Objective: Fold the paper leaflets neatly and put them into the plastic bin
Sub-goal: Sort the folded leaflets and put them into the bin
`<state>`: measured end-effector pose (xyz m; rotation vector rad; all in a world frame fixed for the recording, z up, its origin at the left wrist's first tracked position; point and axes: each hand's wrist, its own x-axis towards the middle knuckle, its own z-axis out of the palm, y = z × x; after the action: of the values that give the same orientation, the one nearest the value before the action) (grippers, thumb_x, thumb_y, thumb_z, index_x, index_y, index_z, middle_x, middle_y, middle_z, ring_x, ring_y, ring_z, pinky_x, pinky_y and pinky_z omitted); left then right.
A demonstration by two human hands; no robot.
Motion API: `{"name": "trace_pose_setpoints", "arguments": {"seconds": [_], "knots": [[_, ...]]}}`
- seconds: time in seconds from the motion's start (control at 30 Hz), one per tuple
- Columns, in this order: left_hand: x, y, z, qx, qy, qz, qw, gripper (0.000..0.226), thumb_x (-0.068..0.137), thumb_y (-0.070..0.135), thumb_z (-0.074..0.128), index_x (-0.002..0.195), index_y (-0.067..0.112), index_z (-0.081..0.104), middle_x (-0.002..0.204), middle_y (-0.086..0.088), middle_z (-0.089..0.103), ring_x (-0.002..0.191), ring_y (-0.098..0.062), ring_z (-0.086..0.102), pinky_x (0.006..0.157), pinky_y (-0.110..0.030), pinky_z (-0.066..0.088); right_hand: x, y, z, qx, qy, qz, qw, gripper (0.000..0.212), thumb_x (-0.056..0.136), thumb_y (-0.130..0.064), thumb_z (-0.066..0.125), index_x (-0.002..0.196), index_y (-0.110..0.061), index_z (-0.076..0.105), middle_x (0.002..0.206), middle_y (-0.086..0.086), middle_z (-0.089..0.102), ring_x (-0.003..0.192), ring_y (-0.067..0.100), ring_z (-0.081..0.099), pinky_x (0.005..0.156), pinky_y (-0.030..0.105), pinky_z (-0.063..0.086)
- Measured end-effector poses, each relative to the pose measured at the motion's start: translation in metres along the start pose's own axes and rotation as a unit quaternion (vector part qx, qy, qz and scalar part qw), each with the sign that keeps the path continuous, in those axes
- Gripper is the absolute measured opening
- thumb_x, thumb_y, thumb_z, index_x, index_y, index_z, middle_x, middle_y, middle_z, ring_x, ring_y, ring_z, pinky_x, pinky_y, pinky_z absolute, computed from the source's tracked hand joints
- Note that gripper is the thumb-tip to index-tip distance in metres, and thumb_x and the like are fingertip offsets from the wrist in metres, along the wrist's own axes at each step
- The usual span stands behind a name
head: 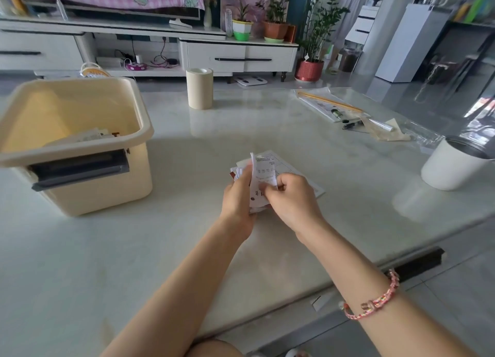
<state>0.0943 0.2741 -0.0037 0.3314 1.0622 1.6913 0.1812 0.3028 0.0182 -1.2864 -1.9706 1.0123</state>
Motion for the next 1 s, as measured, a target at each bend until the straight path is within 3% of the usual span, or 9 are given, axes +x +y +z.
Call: {"name": "trace_pose_setpoints", "arguments": {"seconds": [0.17, 0.27, 0.33, 0.43, 0.53, 0.67, 0.73, 0.87, 1.0], "knots": [[0.000, 0.003, -0.002, -0.003, -0.033, -0.010, 0.999, 0.071, 0.075, 0.072, 0.044, 0.108, 0.013, 0.066, 0.097, -0.005, 0.070, 0.085, -0.019, 0.066, 0.072, -0.028, 0.052, 0.002, -0.008, -0.001, -0.065, -0.038, -0.008, 0.997, 0.020, 0.088, -0.023, 0.058, 0.072, -0.012, 0.060, 0.066, -0.002, 0.057, 0.068, 0.020, 0.052, 0.051, 0.024, 0.033], [-0.001, 0.002, -0.001, 0.022, -0.017, -0.012, 1.000, 0.040, 0.075, 0.047, 0.067, 0.094, 0.012, 0.067, 0.090, -0.004, 0.072, 0.077, -0.015, 0.069, 0.070, -0.025, 0.054, 0.001, -0.007, 0.000, -0.088, -0.019, 0.006, 0.996, 0.022, 0.087, -0.030, 0.058, 0.069, -0.019, 0.052, 0.069, -0.004, 0.056, 0.076, 0.023, 0.053, 0.053, 0.028, 0.036], [-0.002, 0.003, -0.002, 0.003, -0.001, -0.007, 1.000, 0.016, 0.087, 0.026, 0.063, 0.089, 0.011, 0.066, 0.082, -0.004, 0.071, 0.070, -0.013, 0.069, 0.064, -0.024, 0.054, 0.004, -0.003, 0.002, -0.086, 0.025, -0.008, 0.996, 0.024, 0.083, -0.037, 0.063, 0.078, -0.019, 0.048, 0.085, -0.001, 0.059, 0.088, 0.023, 0.055, 0.067, 0.033, 0.044], [0.000, 0.004, -0.004, -0.007, -0.015, 0.015, 1.000, 0.020, 0.091, 0.026, 0.057, 0.095, 0.010, 0.068, 0.090, -0.008, 0.070, 0.078, -0.019, 0.067, 0.069, -0.028, 0.054, 0.005, 0.001, 0.004, -0.008, -0.028, 0.020, 0.999, 0.042, 0.080, -0.045, 0.066, 0.103, -0.015, 0.046, 0.105, -0.001, 0.058, 0.099, 0.018, 0.056, 0.082, 0.033, 0.047], [-0.004, 0.007, -0.002, 0.022, -0.046, 0.021, 0.998, 0.023, 0.091, 0.033, 0.055, 0.092, 0.013, 0.068, 0.082, -0.008, 0.067, 0.061, -0.020, 0.061, 0.046, -0.023, 0.040, 0.001, -0.001, 0.005, 0.109, -0.124, 0.027, 0.986, 0.030, 0.083, -0.042, 0.064, 0.096, -0.015, 0.060, 0.077, -0.006, 0.066, 0.065, 0.009, 0.062, 0.057, 0.025, 0.050], [-0.006, 0.007, -0.004, 0.049, -0.033, 0.092, 0.994, 0.025, 0.092, 0.027, 0.055, 0.089, 0.005, 0.065, 0.072, -0.008, 0.068, 0.055, -0.021, 0.062, 0.039, -0.022, 0.041, 0.000, -0.001, 0.007, 0.103, -0.080, 0.002, 0.991, 0.014, 0.084, -0.030, 0.066, 0.074, -0.020, 0.061, 0.059, -0.009, 0.058, 0.040, 0.007, 0.049, 0.042, 0.019, 0.039], [-0.007, 0.005, -0.004, 0.108, 0.016, 0.152, 0.982, 0.022, 0.091, 0.021, 0.058, 0.091, 0.002, 0.066, 0.075, -0.008, 0.069, 0.063, -0.018, 0.065, 0.042, -0.021, 0.045, 0.001, 0.001, 0.012, 0.078, -0.057, -0.006, 0.995, 0.017, 0.085, -0.027, 0.063, 0.071, -0.018, 0.059, 0.062, -0.005, 0.059, 0.045, 0.009, 0.051, 0.041, 0.021, 0.040], [-0.009, 0.010, -0.004, 0.147, 0.095, 0.222, 0.959, 0.020, 0.092, 0.014, 0.057, 0.072, 0.010, 0.058, 0.060, -0.002, 0.059, 0.045, -0.009, 0.053, 0.042, -0.023, 0.043, 0.004, 0.000, 0.014, -0.018, -0.072, -0.052, 0.996, 0.025, 0.087, -0.034, 0.059, 0.066, -0.021, 0.057, 0.065, -0.004, 0.066, 0.047, 0.001, 0.051, 0.051, 0.022, 0.041], [-0.002, 0.016, -0.012, 0.039, 0.130, 0.182, 0.974, 0.014, 0.091, 0.016, 0.060, 0.077, 0.018, 0.061, 0.075, 0.004, 0.069, 0.064, -0.009, 0.066, 0.066, -0.026, 0.055, 0.029, 0.008, -0.006, -0.063, 0.016, -0.026, 0.998, 0.018, 0.082, -0.022, 0.067, 0.099, -0.015, 0.066, 0.092, 0.001, 0.065, 0.090, 0.017, 0.061, 0.069, 0.023, 0.041]]}}
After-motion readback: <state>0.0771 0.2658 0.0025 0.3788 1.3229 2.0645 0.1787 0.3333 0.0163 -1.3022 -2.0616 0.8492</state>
